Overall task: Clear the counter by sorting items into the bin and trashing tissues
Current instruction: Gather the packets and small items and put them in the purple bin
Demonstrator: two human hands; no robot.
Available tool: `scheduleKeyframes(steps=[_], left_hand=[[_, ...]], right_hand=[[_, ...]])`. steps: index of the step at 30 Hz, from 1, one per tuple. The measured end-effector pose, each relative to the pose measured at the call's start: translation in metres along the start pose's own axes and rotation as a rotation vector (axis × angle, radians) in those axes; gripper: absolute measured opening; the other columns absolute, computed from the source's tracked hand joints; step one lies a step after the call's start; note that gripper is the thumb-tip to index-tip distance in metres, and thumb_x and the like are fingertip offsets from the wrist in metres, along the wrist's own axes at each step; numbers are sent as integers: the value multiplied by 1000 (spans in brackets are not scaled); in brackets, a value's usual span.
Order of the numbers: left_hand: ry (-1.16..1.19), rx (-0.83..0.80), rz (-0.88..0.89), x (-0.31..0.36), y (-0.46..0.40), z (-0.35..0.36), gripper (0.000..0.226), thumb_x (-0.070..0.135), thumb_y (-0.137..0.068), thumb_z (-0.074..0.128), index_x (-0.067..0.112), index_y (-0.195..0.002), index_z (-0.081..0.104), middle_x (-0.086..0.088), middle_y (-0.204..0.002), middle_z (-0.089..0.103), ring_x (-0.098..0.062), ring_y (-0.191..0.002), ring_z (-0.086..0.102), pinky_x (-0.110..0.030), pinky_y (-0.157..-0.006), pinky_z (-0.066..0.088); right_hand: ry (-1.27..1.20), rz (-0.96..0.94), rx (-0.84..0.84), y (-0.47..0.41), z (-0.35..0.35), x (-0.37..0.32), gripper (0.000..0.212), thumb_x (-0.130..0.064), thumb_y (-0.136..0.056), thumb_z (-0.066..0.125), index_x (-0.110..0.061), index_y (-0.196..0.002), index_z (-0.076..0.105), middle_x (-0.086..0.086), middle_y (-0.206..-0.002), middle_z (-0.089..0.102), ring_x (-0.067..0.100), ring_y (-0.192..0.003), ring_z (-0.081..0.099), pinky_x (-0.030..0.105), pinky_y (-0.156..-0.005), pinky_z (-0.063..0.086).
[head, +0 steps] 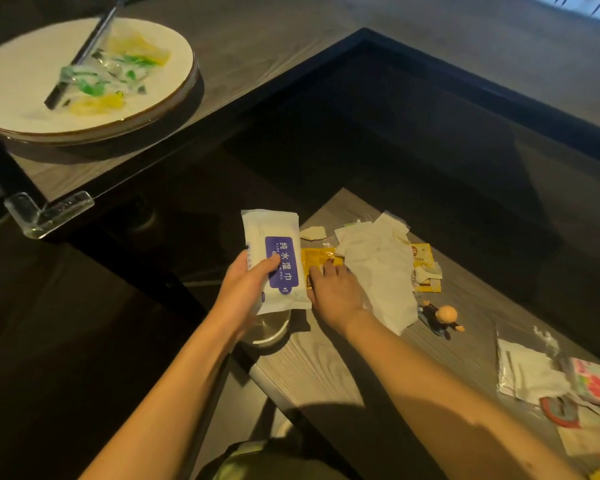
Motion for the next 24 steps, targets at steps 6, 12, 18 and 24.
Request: scheduleKeyframes(steps=[6, 12, 18, 24], left_hand=[[-24, -39, -8, 1, 0, 11, 32, 26, -88, 57, 24, -119, 48, -1, -106, 65, -18, -94, 66, -36, -79, 56], [-96, -112, -15, -6, 10, 29, 40, 31, -90, 52, 19, -128, 43, -4, -112, 62, -18, -96, 64, -32, -75, 55], [294, -463, -204, -18, 31, 74, 56, 56, -87, 30, 21, -118, 60, -6, -107, 73, -22, -100, 69, -36, -82, 57], [399, -576, -325, -30, 35, 76, 57, 56, -72, 52, 22, -117, 63, -11, -116, 69, -30, -107, 64, -46, -95, 47]], right_hand=[[-590, 193, 210, 28, -62, 24, 30, -27, -101, 34, -11, -120, 51, 9, -108, 62, 22, -95, 61, 32, -81, 51], [-1352, 426, 665, 70, -119, 83, 17, -20, -100, 39, -16, -94, 53, -7, -77, 54, 2, -70, 55, 10, -59, 45], [-1362, 164, 281, 55, -120, 49, 11, -13, -93, 54, -17, -97, 64, -9, -79, 64, -9, -64, 64, 7, -53, 48], [-970, 66, 244, 45, -110, 39, 12, -22, -88, 62, -19, -95, 70, -3, -96, 61, 2, -81, 53, 13, -68, 40]])
Point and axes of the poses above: each hand's wrist, its own y-axis away from the middle knuckle, its own z-axis out of the palm, x = y × z, the point moved 10 cm from there along -y, towards the middle knuckle
